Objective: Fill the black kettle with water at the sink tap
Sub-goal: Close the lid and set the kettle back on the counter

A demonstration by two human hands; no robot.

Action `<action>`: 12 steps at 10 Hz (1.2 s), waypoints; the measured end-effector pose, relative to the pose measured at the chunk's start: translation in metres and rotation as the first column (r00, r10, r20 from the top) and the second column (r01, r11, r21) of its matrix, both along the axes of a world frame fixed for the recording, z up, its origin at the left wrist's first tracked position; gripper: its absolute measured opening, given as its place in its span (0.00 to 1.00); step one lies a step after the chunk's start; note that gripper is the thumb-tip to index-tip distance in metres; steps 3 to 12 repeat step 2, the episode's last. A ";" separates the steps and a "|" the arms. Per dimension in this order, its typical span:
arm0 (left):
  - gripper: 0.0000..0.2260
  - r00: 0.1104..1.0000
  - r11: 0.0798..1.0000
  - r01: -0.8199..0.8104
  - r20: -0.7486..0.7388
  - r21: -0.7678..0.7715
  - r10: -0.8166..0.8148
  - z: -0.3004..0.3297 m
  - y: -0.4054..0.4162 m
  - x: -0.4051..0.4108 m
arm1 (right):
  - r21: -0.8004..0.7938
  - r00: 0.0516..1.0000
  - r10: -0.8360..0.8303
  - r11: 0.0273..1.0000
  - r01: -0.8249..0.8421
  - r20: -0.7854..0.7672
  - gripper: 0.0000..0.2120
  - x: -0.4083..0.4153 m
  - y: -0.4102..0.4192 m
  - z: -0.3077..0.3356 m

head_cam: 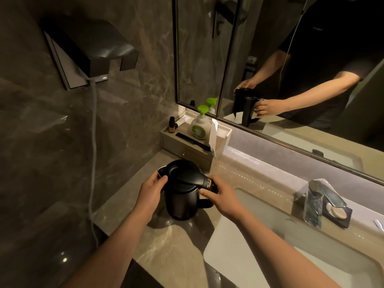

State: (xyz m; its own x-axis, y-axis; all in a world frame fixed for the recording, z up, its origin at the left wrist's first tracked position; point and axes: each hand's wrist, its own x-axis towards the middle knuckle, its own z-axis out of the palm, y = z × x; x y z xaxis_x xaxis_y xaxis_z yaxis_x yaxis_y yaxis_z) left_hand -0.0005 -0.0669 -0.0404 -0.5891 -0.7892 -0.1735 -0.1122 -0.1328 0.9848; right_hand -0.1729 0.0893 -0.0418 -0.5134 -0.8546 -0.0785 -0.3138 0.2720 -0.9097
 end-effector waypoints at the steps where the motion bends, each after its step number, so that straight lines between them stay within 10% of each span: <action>1: 0.09 1.000 0.999 -0.012 0.003 0.038 0.012 0.002 0.002 -0.003 | 0.047 1.000 0.017 0.999 -0.016 -0.011 0.15 -0.001 0.001 0.003; 12: 0.10 0.998 0.996 -0.065 0.027 0.066 0.063 0.000 0.013 0.006 | 0.080 0.999 -0.027 0.996 0.031 -0.043 0.21 -0.006 0.014 0.028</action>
